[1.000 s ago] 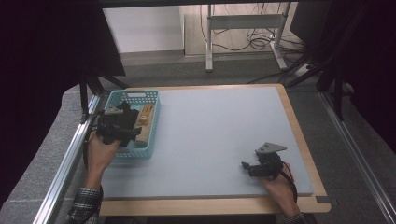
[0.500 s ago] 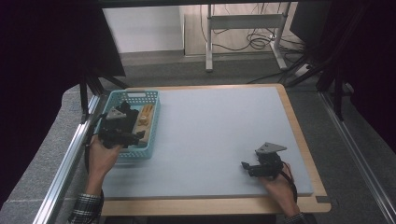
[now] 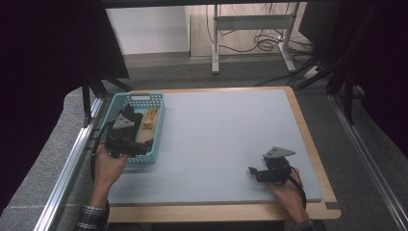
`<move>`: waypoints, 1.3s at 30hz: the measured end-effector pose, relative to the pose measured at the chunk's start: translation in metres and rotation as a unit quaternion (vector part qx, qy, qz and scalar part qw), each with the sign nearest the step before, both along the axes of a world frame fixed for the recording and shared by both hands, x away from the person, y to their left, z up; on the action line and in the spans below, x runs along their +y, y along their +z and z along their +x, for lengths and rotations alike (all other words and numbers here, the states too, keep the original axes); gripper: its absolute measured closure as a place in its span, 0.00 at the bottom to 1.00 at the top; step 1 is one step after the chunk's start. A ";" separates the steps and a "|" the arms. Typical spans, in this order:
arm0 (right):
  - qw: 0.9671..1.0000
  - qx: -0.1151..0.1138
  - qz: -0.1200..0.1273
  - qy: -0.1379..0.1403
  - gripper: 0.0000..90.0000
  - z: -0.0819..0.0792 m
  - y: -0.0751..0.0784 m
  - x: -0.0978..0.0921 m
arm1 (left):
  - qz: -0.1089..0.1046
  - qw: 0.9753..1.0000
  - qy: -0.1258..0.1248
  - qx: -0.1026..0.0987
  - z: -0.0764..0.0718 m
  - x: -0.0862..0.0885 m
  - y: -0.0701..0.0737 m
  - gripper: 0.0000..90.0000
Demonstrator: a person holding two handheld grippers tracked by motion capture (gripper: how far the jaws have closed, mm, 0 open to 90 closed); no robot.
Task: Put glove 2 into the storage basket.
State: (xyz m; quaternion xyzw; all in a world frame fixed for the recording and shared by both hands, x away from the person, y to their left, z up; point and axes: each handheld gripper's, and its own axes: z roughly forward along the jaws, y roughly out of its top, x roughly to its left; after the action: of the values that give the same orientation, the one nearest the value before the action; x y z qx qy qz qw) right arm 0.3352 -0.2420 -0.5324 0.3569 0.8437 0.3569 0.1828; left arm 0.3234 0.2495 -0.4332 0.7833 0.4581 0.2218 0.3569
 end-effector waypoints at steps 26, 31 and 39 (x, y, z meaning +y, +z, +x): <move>1.000 0.000 0.000 0.000 0.23 0.000 0.000 0.000 | -0.021 0.999 -0.041 -0.013 -0.006 -0.034 -0.001 0.00; 1.000 0.000 0.000 0.000 0.23 0.000 0.000 0.000 | -0.023 0.998 -0.050 -0.015 -0.005 -0.042 -0.001 0.00; 1.000 0.000 0.000 0.000 0.23 0.000 0.000 0.000 | -0.030 0.998 -0.062 -0.016 -0.002 -0.055 -0.003 0.00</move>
State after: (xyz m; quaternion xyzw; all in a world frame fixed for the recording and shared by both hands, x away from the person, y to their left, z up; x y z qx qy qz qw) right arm 0.3352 -0.2421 -0.5325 0.3569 0.8436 0.3569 0.1830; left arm 0.3212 0.1940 -0.4357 0.7956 0.4093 0.1980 0.4004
